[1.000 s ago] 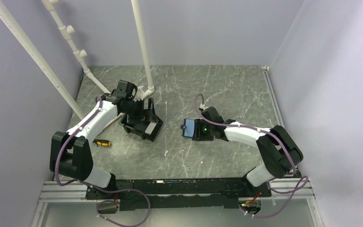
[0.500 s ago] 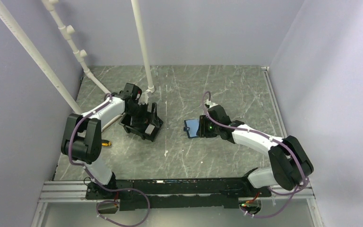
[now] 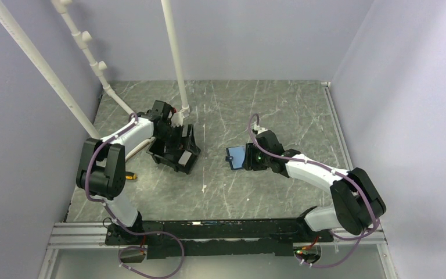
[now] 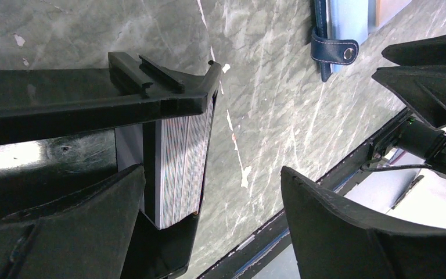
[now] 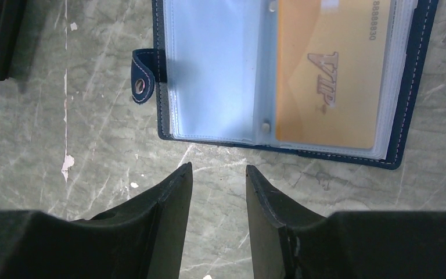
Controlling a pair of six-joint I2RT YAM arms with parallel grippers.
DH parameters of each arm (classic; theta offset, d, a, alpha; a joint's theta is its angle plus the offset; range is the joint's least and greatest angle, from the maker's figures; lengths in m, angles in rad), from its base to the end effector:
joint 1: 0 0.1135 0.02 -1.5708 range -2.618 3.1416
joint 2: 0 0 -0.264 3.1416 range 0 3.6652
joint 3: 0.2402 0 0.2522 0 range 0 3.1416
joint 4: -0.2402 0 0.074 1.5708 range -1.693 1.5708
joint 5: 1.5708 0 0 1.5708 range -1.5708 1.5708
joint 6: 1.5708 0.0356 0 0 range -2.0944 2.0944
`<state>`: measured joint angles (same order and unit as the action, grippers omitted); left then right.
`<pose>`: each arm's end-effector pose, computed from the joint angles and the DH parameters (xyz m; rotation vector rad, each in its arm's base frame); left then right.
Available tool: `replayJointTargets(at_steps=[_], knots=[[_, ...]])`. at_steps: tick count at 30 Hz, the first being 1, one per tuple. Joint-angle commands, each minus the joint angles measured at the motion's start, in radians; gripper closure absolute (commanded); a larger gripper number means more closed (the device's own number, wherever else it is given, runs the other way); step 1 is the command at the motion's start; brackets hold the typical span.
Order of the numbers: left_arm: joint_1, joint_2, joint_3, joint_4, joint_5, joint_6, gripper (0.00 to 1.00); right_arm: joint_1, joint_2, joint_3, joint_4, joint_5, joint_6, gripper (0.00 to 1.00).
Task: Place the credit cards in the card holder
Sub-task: Pick up the credit card from the storage box.
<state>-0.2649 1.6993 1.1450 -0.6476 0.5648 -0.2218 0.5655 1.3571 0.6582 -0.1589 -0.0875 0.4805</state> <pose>0.3147 -0.1051 0.2003 0.2106 2.7789 -0.9088 0.2193 0.1429 0.1770 -0.1474 2.5043 0.5617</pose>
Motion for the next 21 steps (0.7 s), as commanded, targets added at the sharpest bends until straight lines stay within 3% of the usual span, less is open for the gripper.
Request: replayJointTargets(at_steps=[1, 21], knots=[[0.001, -0.012, 0.022, 0.014, 0.06, 0.023, 0.11, 0.002, -0.025, 0.002, 0.019, -0.011, -0.007, 0.59], [0.003, 0.024, 0.015, 0.0, 0.063, 0.027, 0.47, 0.002, -0.024, 0.0, 0.017, -0.008, -0.005, 0.59]])
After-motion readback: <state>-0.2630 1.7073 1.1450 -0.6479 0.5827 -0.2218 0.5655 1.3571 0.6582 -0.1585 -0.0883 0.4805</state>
